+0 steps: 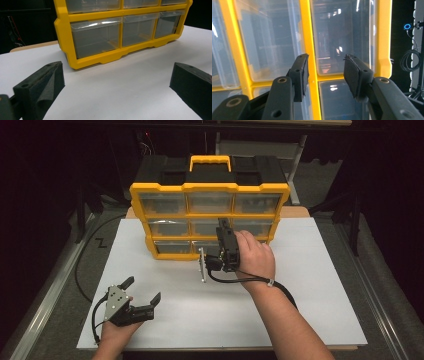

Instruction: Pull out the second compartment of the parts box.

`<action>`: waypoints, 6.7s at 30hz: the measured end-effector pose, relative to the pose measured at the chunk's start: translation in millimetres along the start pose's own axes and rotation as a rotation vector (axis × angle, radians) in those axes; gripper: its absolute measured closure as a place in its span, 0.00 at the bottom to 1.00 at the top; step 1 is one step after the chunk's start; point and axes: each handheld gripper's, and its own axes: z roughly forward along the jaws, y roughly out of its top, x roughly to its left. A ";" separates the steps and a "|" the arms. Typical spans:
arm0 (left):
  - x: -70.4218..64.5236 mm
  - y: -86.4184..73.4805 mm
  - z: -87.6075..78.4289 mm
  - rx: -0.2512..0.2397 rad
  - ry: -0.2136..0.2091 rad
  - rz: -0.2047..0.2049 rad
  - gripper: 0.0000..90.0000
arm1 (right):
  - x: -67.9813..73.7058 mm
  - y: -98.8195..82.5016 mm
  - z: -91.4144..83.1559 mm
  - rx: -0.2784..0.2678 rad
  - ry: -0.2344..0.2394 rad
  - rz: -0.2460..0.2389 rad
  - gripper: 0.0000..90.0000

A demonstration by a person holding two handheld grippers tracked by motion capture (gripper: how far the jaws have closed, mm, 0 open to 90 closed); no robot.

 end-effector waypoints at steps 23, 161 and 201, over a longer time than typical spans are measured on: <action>-1.0 0.0 0.5 0.002 -0.013 0.000 0.00 | -44.2 22.7 27.0 0.011 -0.064 -0.007 0.78; 0.5 1.6 -3.7 -0.009 -0.016 0.009 0.00 | -44.8 16.2 -59.6 -0.052 -0.046 0.002 0.71; 6.0 -0.8 -3.1 0.017 0.010 -0.025 0.01 | 98.9 -123.5 -93.9 0.117 0.264 -0.067 0.44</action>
